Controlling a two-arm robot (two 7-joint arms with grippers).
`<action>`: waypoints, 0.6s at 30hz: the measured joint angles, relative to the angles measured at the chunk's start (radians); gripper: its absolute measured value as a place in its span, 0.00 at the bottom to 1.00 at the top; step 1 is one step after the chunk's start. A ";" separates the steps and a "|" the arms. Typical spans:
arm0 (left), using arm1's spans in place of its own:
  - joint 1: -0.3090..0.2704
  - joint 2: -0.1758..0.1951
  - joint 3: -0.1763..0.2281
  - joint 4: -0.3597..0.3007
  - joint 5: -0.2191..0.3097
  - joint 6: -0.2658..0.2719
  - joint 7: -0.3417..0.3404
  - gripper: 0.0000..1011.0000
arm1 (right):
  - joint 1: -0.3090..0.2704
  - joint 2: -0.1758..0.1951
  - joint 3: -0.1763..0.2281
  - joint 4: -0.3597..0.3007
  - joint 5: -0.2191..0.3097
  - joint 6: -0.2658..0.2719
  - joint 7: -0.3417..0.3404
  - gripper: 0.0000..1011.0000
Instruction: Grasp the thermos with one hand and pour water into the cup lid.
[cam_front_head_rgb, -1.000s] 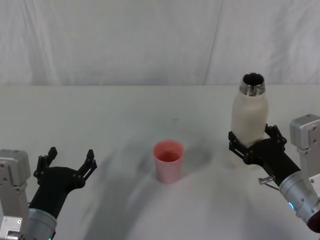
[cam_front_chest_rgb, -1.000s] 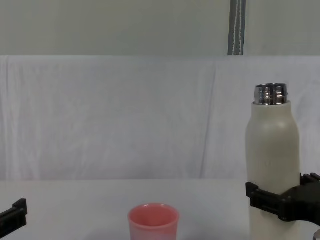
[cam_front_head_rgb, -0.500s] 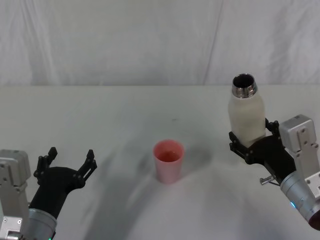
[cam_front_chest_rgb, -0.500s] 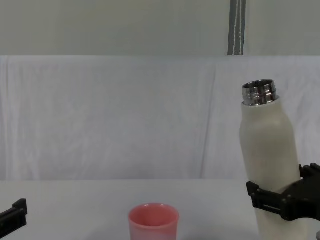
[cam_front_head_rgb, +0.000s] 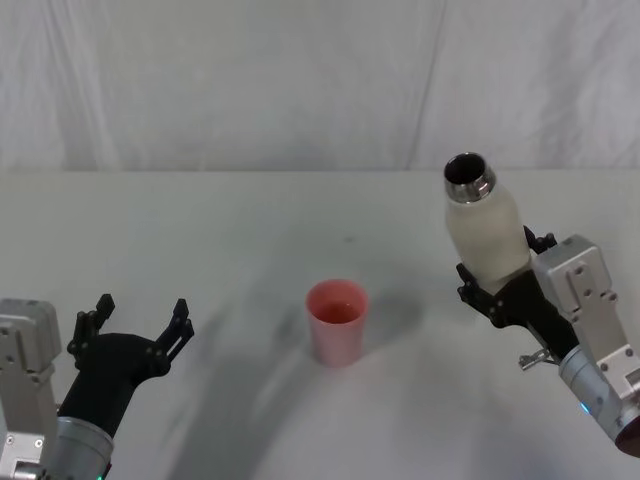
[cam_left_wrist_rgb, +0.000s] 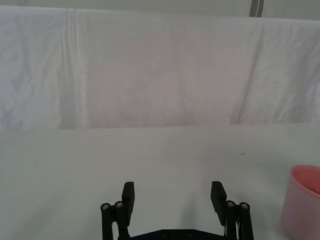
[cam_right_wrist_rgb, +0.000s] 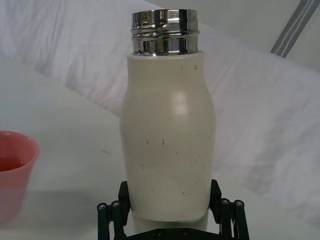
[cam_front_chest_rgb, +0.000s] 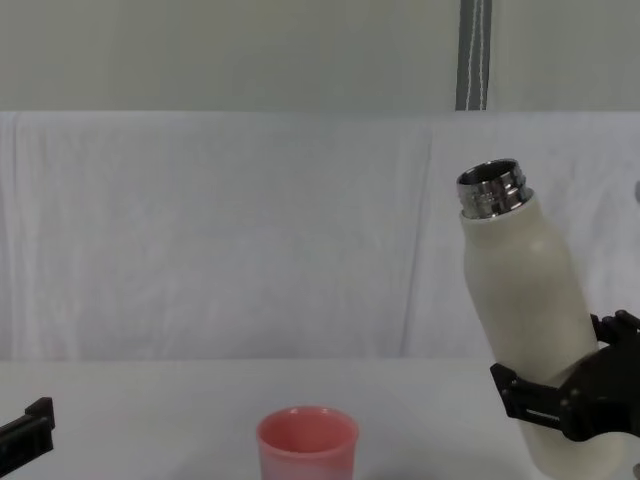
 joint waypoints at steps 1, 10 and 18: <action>0.000 0.000 0.000 0.000 0.000 0.000 0.000 0.99 | 0.000 0.001 -0.002 -0.003 -0.015 0.000 -0.003 0.94; 0.000 0.000 0.000 0.000 0.000 0.000 0.000 0.99 | -0.002 0.007 -0.011 -0.010 -0.085 -0.002 -0.014 0.94; 0.000 0.000 0.000 0.000 0.000 0.000 0.000 0.99 | -0.010 0.006 -0.012 -0.015 -0.131 -0.005 -0.027 0.94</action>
